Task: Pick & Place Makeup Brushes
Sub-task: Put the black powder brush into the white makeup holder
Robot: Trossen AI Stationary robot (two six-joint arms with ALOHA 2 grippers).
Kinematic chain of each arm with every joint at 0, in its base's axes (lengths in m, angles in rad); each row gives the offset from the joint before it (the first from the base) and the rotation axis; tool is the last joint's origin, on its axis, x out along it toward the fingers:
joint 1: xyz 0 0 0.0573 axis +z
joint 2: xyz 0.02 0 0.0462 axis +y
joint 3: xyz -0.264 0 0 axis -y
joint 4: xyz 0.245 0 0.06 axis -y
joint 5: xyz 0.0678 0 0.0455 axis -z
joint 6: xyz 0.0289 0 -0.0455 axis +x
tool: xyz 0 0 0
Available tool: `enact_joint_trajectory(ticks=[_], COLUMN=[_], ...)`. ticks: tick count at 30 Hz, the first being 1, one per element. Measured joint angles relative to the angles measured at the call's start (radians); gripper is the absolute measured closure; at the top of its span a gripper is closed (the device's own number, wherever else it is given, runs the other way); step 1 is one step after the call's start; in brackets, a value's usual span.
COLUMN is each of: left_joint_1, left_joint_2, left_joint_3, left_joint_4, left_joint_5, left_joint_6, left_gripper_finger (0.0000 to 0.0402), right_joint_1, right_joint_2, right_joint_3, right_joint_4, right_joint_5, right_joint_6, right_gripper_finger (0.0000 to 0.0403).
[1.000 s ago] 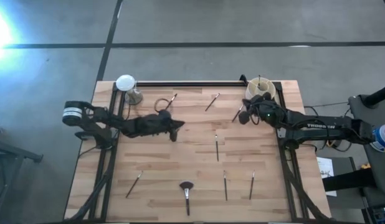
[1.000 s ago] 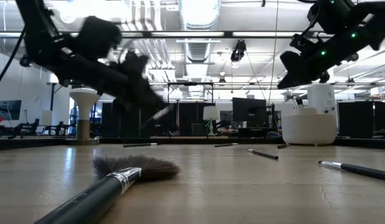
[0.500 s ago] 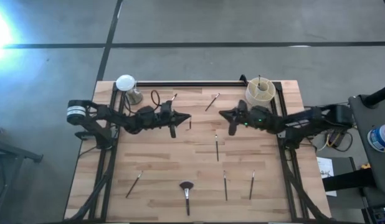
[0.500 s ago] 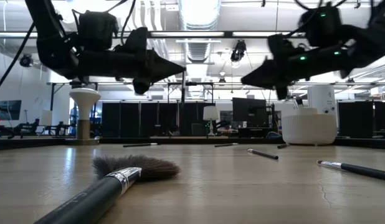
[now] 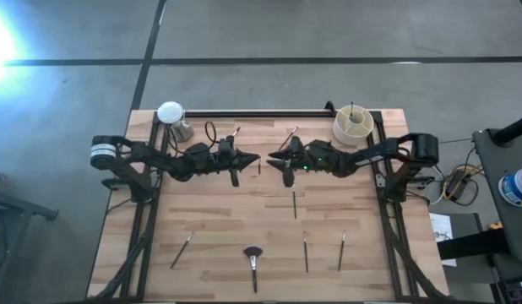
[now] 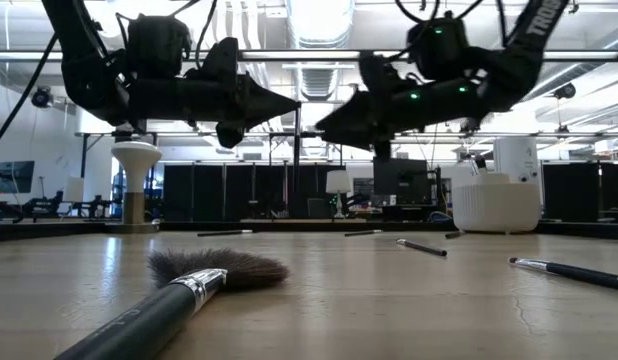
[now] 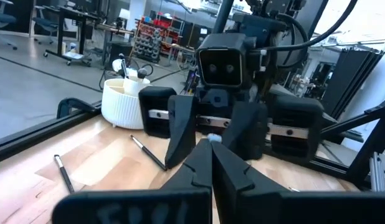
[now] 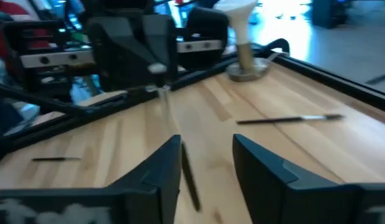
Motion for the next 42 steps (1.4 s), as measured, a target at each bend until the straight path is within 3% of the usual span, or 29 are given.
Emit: enact_joint_trajectory(ticks=[6,11,15,20,25,32,38,42], left_joint_1=[0.000,0.000,0.001,0.002,0.012,0.020,0.012,-0.018], left_joint_2=[-0.001,-0.001,-0.001,-0.002,-0.010,-0.013,-0.013,-0.013], left_joint_3=[0.000,0.000,0.000,0.000,-0.003,0.017,0.100,0.180], left_joint_4=[0.004,0.010,0.015,0.017,-0.049,-0.360,-0.788,-1.091], left_joint_5=[0.002,0.003,0.002,0.002,0.023,0.097,0.220,0.240], left_joint_6=[0.001,0.010,0.012,0.016,0.015,0.025,0.097,0.164], left_gripper_finger=[0.0401,0.0401,0.0401,0.0401,0.0401,0.0401,0.0401,0.0396], right_joint_1=[-0.002,-0.004,-0.005,-0.005,-0.006,-0.006,-0.007,-0.007], right_joint_2=[0.066,0.108,0.124,0.123,0.078,-0.070,-0.192,-0.255], right_joint_3=[0.089,0.142,0.166,0.168,0.168,0.140,0.038,-0.019], right_joint_4=[-0.001,-0.002,-0.004,-0.010,-0.177,-0.513,-0.544,-0.539], right_joint_5=[-0.026,-0.030,-0.031,-0.048,-0.055,0.069,0.107,0.109], right_joint_6=[-0.020,-0.039,-0.047,-0.077,-0.106,-0.195,-0.212,-0.211], right_gripper_finger=[0.0228,0.0234,0.0281,0.0377,0.0390,0.0390,0.0390,0.0390])
